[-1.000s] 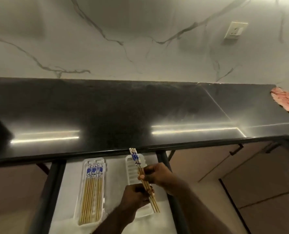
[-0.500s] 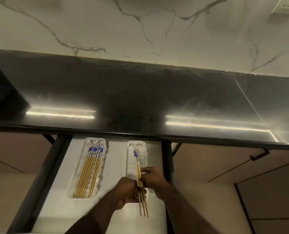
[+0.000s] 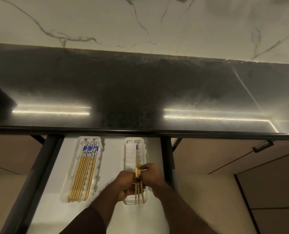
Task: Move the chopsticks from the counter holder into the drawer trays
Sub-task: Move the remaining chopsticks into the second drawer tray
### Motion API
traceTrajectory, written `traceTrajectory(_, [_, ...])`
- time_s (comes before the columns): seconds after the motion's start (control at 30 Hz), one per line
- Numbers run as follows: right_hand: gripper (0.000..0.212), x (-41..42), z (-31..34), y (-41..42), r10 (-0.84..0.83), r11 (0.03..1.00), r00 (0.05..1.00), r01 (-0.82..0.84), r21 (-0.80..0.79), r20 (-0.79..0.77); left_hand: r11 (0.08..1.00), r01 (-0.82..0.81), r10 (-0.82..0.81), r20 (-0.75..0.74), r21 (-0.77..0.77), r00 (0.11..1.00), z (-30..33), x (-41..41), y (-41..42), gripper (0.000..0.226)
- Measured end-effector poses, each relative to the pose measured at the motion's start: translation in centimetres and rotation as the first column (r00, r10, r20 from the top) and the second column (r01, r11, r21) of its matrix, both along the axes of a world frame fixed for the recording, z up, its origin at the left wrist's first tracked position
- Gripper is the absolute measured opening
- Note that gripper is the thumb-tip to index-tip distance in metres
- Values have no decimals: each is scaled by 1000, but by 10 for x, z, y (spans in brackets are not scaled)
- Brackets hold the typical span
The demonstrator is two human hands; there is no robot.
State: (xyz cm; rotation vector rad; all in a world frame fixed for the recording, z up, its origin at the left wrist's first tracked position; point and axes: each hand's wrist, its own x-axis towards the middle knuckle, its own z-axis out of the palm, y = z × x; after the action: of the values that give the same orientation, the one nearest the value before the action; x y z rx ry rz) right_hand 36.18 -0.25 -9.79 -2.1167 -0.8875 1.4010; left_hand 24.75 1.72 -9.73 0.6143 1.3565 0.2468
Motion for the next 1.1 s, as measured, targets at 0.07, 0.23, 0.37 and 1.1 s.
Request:
traceTrajectory(0.07, [21, -4, -2, 1, 4, 1000, 999, -4, 3, 53, 1000, -8, 9, -10, 21, 1000, -4, 2, 2, 19])
traceTrajectory(0.23, [20, -15, -6, 1, 20, 999, 982, -26, 28, 187, 997, -61, 63, -57, 37, 996, -13, 9, 5, 23])
traceTrajectory(0.37, [24, -21, -10, 1, 20, 999, 963, -30, 30, 268, 993, -89, 97, -117, 72, 988, -19, 15, 5, 19])
traceTrajectory(1.1, [23, -13, -15, -4, -59, 997, 941, 36, 75, 333, 988, -111, 123, -116, 105, 986, -68, 29, -1, 16])
